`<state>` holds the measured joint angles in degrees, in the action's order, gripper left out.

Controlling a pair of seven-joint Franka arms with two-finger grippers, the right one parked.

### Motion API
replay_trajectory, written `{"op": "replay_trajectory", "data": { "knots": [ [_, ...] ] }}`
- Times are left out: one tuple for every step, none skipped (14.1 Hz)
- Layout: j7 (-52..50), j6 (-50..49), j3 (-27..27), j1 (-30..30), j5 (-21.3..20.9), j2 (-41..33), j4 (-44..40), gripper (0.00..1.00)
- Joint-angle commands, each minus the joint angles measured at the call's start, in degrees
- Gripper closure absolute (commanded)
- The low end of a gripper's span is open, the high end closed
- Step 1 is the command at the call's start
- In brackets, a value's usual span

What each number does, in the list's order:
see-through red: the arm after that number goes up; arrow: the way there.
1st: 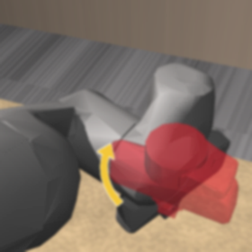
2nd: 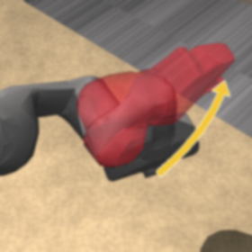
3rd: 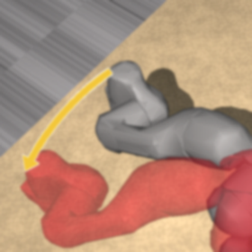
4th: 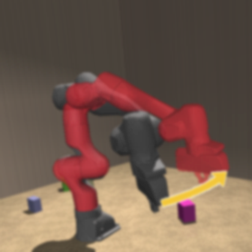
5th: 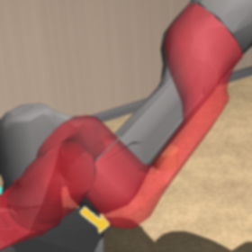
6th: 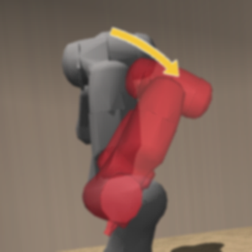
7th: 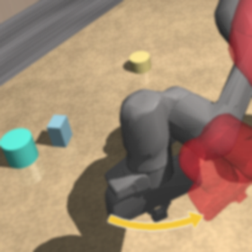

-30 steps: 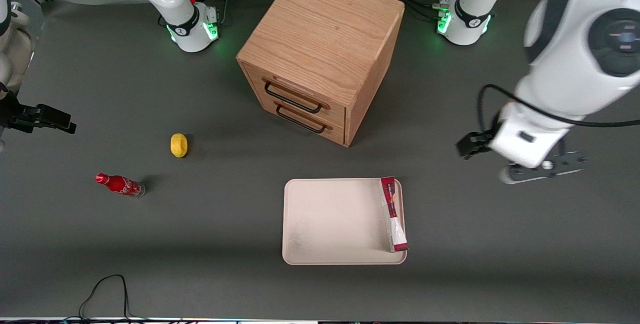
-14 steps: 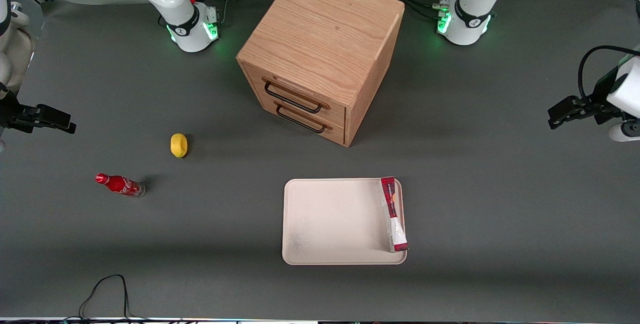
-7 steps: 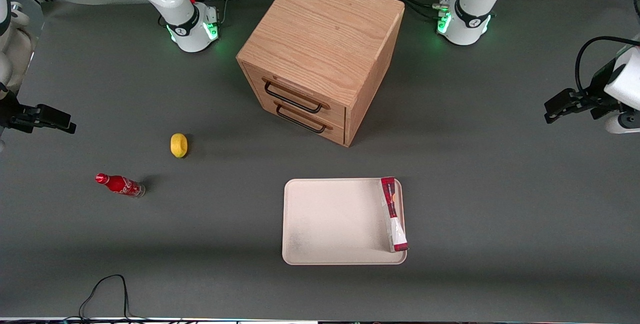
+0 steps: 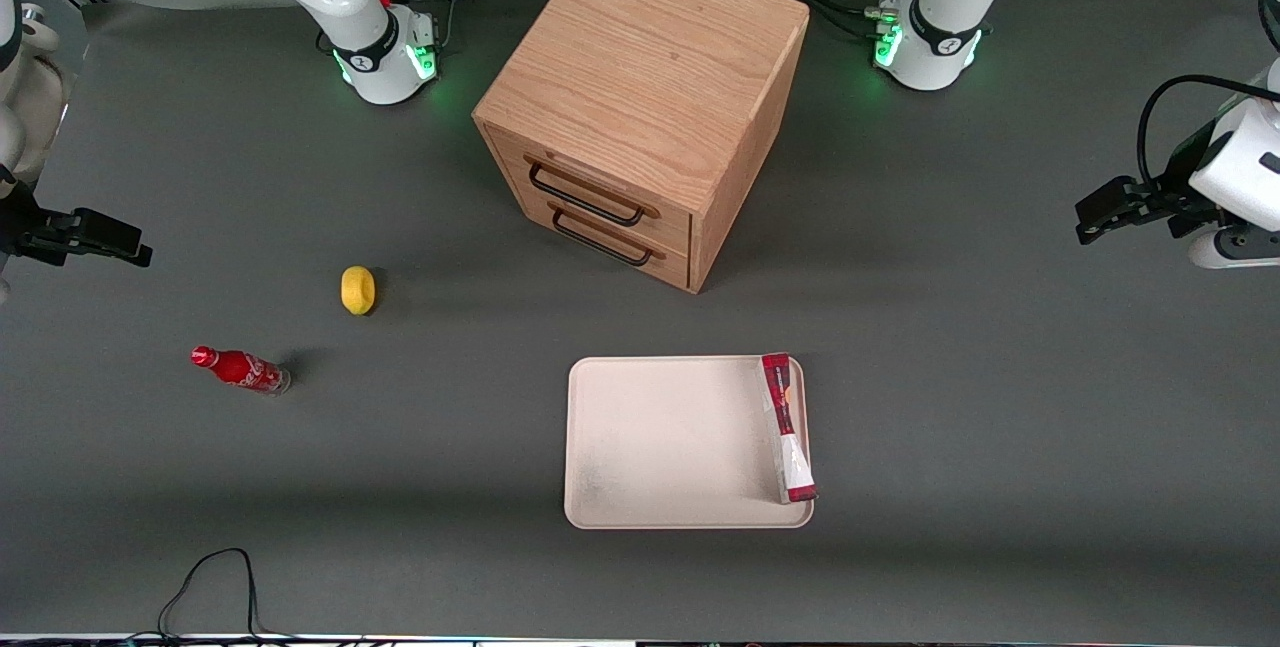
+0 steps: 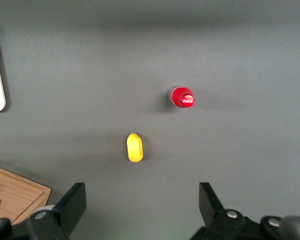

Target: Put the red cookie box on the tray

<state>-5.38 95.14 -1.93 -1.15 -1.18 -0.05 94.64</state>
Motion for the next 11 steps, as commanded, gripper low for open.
{"op": "replay_trajectory", "data": {
  "knots": [
    [2.2, -1.4, 0.1, 0.4, 0.6, -0.2, -0.3, 0.00],
    [2.2, -1.4, 0.1, 0.3, 0.6, -0.3, -0.2, 0.00],
    [2.2, -1.4, 0.1, 0.3, 0.6, -0.3, -0.1, 0.00],
    [2.2, -1.3, 0.1, 0.4, 0.6, -0.2, 0.0, 0.00],
    [2.2, -1.3, 0.1, 0.4, 0.6, -0.3, 0.2, 0.00],
    [2.2, -1.3, 0.1, 0.4, 0.6, -0.3, 0.2, 0.00],
    [2.2, -1.3, 0.1, 0.4, 0.6, -0.3, 0.2, 0.00],
    [2.2, -1.3, 0.1, 0.4, 0.6, -0.3, 0.2, 0.00],
    [2.2, -1.3, 0.1, 0.4, 0.6, -0.2, 0.2, 0.00],
    [2.2, -1.3, 0.1, 0.3, 0.6, -0.2, 0.2, 0.00],
    [2.2, -1.3, 0.1, 0.3, 0.6, -0.2, 0.2, 0.00]
  ]
}}
